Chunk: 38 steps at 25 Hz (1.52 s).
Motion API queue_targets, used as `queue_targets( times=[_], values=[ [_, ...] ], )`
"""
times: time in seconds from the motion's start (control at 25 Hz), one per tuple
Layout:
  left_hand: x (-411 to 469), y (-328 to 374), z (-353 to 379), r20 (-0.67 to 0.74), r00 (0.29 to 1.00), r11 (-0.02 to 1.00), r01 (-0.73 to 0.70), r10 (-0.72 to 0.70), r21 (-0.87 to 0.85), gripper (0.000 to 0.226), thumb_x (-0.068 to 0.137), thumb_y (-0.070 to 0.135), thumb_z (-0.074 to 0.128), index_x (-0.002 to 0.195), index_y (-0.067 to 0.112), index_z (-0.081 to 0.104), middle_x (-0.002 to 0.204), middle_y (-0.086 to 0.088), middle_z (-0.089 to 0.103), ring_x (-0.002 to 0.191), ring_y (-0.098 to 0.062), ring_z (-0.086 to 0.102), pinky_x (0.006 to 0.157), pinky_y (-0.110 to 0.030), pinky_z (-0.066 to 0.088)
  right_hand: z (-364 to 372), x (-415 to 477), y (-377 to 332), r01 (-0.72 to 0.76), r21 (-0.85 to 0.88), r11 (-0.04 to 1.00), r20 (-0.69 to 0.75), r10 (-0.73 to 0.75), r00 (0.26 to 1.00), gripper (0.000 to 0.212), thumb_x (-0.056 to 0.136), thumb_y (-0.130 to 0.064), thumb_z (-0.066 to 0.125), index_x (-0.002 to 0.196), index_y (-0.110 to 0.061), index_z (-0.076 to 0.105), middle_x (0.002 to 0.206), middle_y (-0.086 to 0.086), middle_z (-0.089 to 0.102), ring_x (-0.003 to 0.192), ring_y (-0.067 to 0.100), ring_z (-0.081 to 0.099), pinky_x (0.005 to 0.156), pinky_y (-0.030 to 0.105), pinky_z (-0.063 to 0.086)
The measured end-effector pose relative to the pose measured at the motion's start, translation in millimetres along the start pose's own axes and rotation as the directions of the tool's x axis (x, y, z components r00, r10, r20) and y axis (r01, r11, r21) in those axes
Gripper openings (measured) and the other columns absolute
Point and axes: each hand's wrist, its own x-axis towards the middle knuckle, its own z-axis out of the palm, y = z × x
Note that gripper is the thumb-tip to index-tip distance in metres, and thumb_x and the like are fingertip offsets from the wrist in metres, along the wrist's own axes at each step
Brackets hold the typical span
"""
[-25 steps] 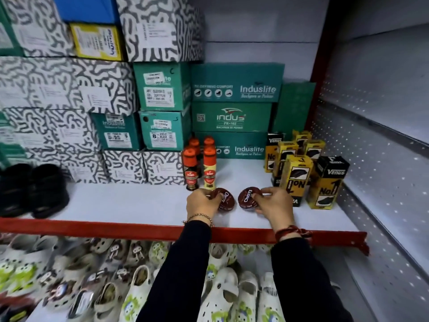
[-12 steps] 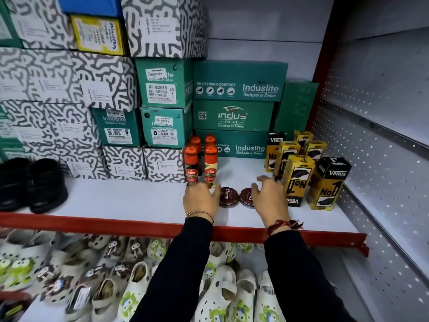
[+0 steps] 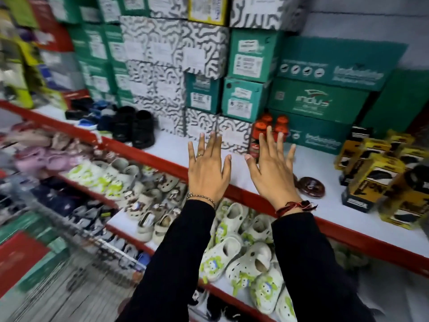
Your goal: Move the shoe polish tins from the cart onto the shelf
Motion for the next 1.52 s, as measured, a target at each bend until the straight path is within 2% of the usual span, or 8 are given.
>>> queue_targets(
  times=[0.32,0.64,0.72,0.84,0.96,1.16,1.32,1.52],
  values=[
    [-95.5,-118.8,-48.3,-0.031,0.944,0.927,0.328,-0.328,0.181,0.063,0.1,0.045,0.027,0.155,0.015,0.03,0.166,-0.002,0.023,0.156,-0.02,0.009,0.127,-0.047,-0.001,70.4,-40.5,-130.6,0.304,0.221,0.927,0.182,-0.345,0.921,0.07,0.099,-0.049,0.029,0.158,-0.015,0.012,0.167,0.0,-0.005,0.154,0.021,-0.012,0.123,0.051,-0.009],
    [-216.8,-263.7,-52.3,0.015,0.721,0.701,0.669,-0.693,0.245,0.062,0.099,0.048,0.028,0.153,0.018,0.034,0.162,-0.002,0.032,0.156,-0.022,0.013,0.126,-0.046,-0.001,194.6,-109.9,-252.7,0.414,0.423,0.806,0.479,-0.587,0.652,0.065,0.097,-0.042,0.042,0.154,-0.018,0.024,0.166,0.002,0.012,0.155,0.025,0.007,0.124,0.05,0.002],
    [-251.7,-301.3,-39.0,0.052,0.608,0.604,0.77,-0.792,0.203,0.062,0.099,0.048,0.029,0.152,0.016,0.034,0.16,-0.006,0.035,0.154,-0.024,0.021,0.126,-0.041,0.008,236.7,-129.6,-273.4,0.399,0.439,0.805,0.595,-0.593,0.543,0.06,0.096,-0.038,0.049,0.15,-0.017,0.036,0.162,0.005,0.027,0.15,0.027,0.023,0.122,0.046,0.02],
    [-295.9,-347.2,-7.2,0.159,0.363,0.382,0.918,-0.918,0.105,0.059,0.1,0.039,0.04,0.151,0.009,0.036,0.153,-0.013,0.045,0.143,-0.029,0.039,0.118,-0.038,0.031,305.6,-161.6,-292.1,0.291,0.386,0.876,0.748,-0.481,0.457,0.038,0.092,-0.033,0.056,0.123,-0.013,0.065,0.133,0.011,0.061,0.122,0.029,0.059,0.098,0.039,0.05],
    [-323.6,-379.4,41.8,0.342,0.066,0.125,0.98,-0.937,0.152,0.062,0.098,0.033,0.05,0.15,0.003,0.035,0.151,-0.017,0.046,0.138,-0.034,0.045,0.113,-0.038,0.037,373.6,-185.7,-300.9,0.272,0.251,0.929,0.875,-0.338,0.347,0.035,0.088,-0.034,0.059,0.108,-0.007,0.069,0.114,0.017,0.07,0.108,0.033,0.067,0.086,0.039,0.054],
    [-380.1,-420.0,137.4,0.515,-0.255,-0.002,0.898,-0.818,0.44,0.06,0.087,0.031,0.066,0.137,0.006,0.045,0.14,-0.014,0.052,0.133,-0.033,0.05,0.106,-0.042,0.047,482.1,-214.0,-295.9,0.217,0.047,0.975,0.976,-0.091,0.199,0.048,0.085,-0.032,0.069,0.126,-0.008,0.063,0.129,0.015,0.065,0.121,0.029,0.061,0.098,0.032,0.048],
    [-429.2,-450.1,205.1,0.477,-0.31,-0.008,0.845,-0.823,0.535,0.042,0.091,0.023,0.048,0.132,0.014,0.057,0.138,-0.01,0.057,0.127,-0.03,0.057,0.1,-0.043,0.052,542.9,-230.2,-290.2,0.276,-0.059,0.959,0.981,0.005,0.192,0.059,0.083,-0.039,0.07,0.131,-0.007,0.057,0.134,0.013,0.061,0.126,0.029,0.057,0.101,0.033,0.046],
    [-434.8,-448.6,216.8,0.44,-0.224,0.063,0.834,-0.869,0.548,0.041,0.096,0.021,0.042,0.136,0.025,0.051,0.143,-0.007,0.044,0.13,-0.03,0.051,0.101,-0.042,0.047,585.9,-246.6,-292.8,0.225,-0.102,0.969,0.977,0.054,0.208,0.06,0.085,-0.04,0.066,0.133,-0.009,0.047,0.137,0.013,0.05,0.129,0.031,0.052,0.106,0.04,0.045]
  ],
)
